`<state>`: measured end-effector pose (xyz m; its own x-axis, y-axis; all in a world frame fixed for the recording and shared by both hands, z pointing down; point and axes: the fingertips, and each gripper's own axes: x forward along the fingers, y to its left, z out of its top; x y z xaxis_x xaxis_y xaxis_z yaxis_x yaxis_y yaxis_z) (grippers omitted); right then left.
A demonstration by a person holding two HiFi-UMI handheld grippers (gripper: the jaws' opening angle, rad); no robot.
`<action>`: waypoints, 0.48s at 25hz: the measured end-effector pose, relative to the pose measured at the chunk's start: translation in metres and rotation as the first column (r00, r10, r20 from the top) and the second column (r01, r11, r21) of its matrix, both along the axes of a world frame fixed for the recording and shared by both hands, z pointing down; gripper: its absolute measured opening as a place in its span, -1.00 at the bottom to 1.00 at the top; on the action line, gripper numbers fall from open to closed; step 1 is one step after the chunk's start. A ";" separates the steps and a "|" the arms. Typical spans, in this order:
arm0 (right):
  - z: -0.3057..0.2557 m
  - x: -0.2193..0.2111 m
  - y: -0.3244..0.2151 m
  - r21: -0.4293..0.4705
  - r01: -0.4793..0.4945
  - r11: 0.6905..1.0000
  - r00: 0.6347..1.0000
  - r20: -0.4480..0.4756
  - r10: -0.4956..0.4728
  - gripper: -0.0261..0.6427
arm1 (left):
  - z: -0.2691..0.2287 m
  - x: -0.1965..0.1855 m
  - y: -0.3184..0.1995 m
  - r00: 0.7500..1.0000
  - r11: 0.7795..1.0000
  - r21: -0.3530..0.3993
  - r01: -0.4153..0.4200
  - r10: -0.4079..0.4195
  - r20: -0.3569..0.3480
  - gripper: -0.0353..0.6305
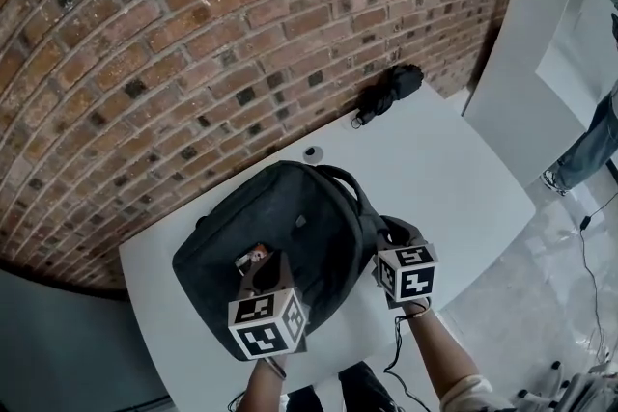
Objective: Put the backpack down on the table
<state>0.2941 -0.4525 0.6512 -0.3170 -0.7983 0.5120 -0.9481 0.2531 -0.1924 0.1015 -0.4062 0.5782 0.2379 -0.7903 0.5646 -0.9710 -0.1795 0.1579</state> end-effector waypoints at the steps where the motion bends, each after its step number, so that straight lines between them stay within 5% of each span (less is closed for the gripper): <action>1: 0.006 0.002 -0.001 -0.004 -0.001 1.000 1.000 0.003 0.001 -0.80 | 0.004 0.002 -0.001 1.000 1.000 -0.005 -0.002 0.002 0.002 -0.86; 12: 0.050 0.016 -0.007 -0.034 0.001 0.999 1.000 -0.022 -0.002 -0.79 | 0.028 0.015 -0.009 0.999 0.999 -0.044 -0.022 0.023 0.024 -0.86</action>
